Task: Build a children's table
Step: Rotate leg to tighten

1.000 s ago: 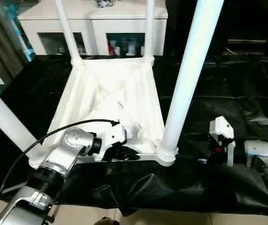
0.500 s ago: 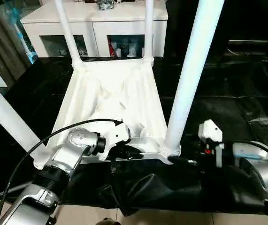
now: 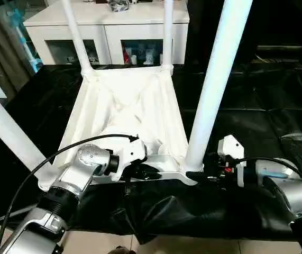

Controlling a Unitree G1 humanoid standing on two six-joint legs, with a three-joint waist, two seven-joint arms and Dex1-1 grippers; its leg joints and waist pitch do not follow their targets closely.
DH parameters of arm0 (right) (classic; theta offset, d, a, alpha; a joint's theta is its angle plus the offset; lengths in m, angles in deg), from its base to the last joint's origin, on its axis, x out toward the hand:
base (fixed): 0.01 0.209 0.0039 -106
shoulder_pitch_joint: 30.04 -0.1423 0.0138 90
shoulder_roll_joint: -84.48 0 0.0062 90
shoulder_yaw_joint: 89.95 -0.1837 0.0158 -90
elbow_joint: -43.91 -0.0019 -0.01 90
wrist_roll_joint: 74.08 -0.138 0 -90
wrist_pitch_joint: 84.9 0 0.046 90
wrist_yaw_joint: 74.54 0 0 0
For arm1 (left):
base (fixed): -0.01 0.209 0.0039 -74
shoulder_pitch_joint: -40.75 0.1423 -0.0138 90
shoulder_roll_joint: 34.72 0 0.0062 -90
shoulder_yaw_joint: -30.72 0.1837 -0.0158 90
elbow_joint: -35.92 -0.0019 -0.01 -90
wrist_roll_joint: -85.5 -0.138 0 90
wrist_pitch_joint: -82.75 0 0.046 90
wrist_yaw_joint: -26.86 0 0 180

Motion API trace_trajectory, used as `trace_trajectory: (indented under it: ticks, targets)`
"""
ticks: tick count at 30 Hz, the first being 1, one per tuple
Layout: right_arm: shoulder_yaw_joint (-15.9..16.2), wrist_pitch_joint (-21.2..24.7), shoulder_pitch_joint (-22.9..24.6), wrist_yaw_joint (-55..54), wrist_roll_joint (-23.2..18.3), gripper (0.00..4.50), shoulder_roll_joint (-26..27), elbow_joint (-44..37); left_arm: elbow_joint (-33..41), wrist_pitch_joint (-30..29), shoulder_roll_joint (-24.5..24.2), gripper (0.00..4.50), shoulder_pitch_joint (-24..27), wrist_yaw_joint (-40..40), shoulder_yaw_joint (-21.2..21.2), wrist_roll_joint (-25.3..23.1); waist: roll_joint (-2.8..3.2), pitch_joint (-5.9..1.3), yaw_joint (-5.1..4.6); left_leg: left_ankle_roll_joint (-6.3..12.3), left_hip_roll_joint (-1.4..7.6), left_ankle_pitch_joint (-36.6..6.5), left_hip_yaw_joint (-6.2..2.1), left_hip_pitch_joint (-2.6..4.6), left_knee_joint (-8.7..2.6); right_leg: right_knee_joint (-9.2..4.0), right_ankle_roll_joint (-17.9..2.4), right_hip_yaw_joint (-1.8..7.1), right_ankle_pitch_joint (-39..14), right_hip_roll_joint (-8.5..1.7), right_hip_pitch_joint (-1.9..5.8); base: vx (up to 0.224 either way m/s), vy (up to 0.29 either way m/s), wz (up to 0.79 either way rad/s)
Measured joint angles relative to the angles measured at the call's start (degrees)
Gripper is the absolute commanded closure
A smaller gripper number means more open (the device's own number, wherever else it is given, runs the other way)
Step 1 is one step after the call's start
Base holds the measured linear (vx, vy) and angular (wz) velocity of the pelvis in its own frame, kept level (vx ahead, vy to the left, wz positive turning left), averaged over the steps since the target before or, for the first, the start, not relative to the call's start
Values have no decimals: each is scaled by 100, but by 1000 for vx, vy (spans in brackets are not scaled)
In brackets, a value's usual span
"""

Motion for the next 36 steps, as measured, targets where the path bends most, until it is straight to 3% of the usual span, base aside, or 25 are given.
trace_trajectory:
  ticks: [5, 9, 13, 17, 18, 24, 28, 32, 36]
  targets:
    - [-249, -117, -22, -814, 85, 176, 471, 330, -389, -79, 322, 450, -224, -593, -120, -135, -6, 4, -44, 0, 0, 0, -1, 4, -1, -11, 6, -1, -4, 0, 0, 0, 0, 0]
    - [-497, -233, -230, -1815, 212, 176, 981, 789, -863, -154, 668, 450, -545, -1295, -193, -283, -9, 6, -160, 0, -6, 0, -7, 5, -1, -34, 11, -5, -7, -2, 0, 0, 0, 0]
    - [-596, -341, -573, -2860, 436, 177, 1401, 1259, -1354, -221, 1014, 450, -873, -1970, -266, -412, 1, 3, -315, 0, -20, 0, -48, -7, -22, -137, 11, -41, -7, -2, 1, 0, 0, 0]
    - [-620, -423, -745, -3163, 560, 177, 1530, 1521, -1581, -212, 1162, 450, -1000, -2229, -289, -447, 9, -3, -334, 1, -35, -1, -57, -5, -24, -170, 10, -32, -7, -2, 5, 0, 0, 0]
    - [-638, -446, -827, -3218, 596, 142, 1576, 1624, -1678, -189, 1197, 450, -1056, -2281, -316, -462, 7, -2, -338, 1, -36, -1, -57, -5, -24, -171, 10, -30, -6, -2, 4, 0, 0, 0]
    - [-738, -607, -943, -3263, 626, 72, 1687, 1872, -1938, 30, 1292, 450, -1159, -2355, -382, -581, 12, -5, -332, 1, -36, -1, -55, -4, -25, -186, 7, -30, -5, -2, 3, 0, 0, 0]
    - [-717, -647, -891, -2631, 545, 72, 1453, 1803, -1939, 150, 1185, 450, -1149, -1962, -415, -547, 2, 2, -321, 2, -35, -1, -52, -5, -31, -186, -8, -29, 5, -1, -2, 0, 0, 0]
    - [-538, -659, -751, -1571, 349, 72, 955, 1560, -1841, 308, 868, 450, -1036, -1178, -426, -285, -12, 10, -244, 3, -24, 0, -34, -7, -39, -172, -74, -30, 110, 0, -6, 0, 0, 0]
    - [-322, -644, -591, -522, 152, 72, 526, 1145, -1674, 449, 506, 450, -926, -121, -429, -142, -25, 19, -94, 2, 2, 0, -15, -7, -40, -105, -72, -38, 121, 0, -28, 13, -8, 1]
